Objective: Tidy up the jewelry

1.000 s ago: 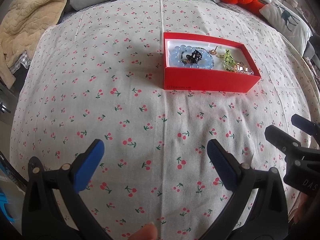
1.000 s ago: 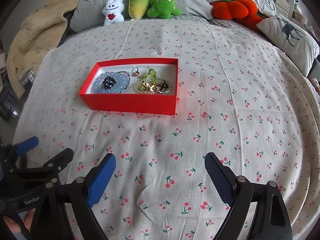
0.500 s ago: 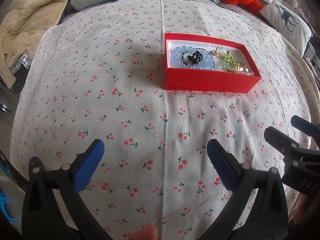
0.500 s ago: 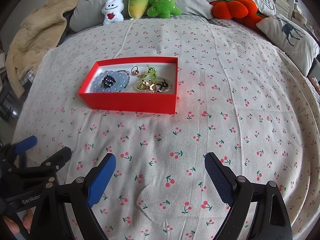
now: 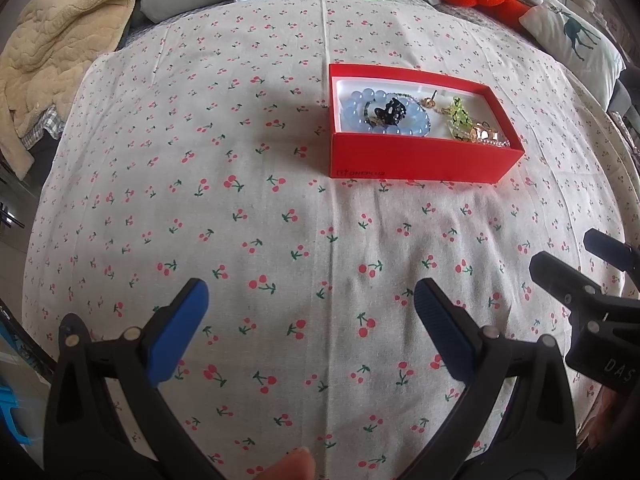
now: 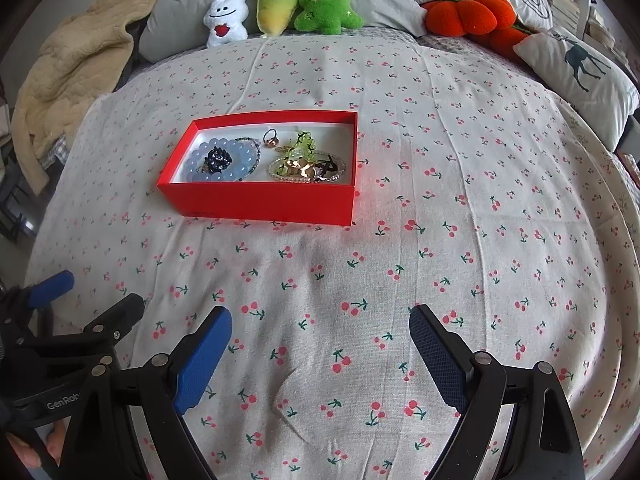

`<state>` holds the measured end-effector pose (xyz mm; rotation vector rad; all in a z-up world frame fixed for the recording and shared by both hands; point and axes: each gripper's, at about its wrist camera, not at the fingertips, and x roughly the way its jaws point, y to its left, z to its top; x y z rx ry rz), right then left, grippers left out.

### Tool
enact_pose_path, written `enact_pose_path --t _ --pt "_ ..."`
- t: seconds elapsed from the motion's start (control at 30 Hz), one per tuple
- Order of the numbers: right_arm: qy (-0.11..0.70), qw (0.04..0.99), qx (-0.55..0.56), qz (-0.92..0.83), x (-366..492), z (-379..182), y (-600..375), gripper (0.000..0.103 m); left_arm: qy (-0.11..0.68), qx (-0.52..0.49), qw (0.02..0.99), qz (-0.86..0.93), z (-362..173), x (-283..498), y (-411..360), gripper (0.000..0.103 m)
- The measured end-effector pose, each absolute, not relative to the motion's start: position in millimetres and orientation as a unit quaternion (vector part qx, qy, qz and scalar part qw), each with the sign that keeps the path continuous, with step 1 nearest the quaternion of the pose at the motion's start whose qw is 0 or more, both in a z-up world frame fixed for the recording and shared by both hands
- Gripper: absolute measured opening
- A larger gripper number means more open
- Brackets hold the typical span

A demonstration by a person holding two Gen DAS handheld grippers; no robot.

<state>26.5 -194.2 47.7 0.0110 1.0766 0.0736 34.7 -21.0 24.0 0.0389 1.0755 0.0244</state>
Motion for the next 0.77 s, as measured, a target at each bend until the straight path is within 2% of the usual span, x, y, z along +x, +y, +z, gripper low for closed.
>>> enact_pose_path --t 0.77 --pt "0.505 0.863 0.002 0.021 25.8 42.7 -195.7 0.092 0.512 0.016 0.859 0.007 16.2 29.8 -19.1 0.102"
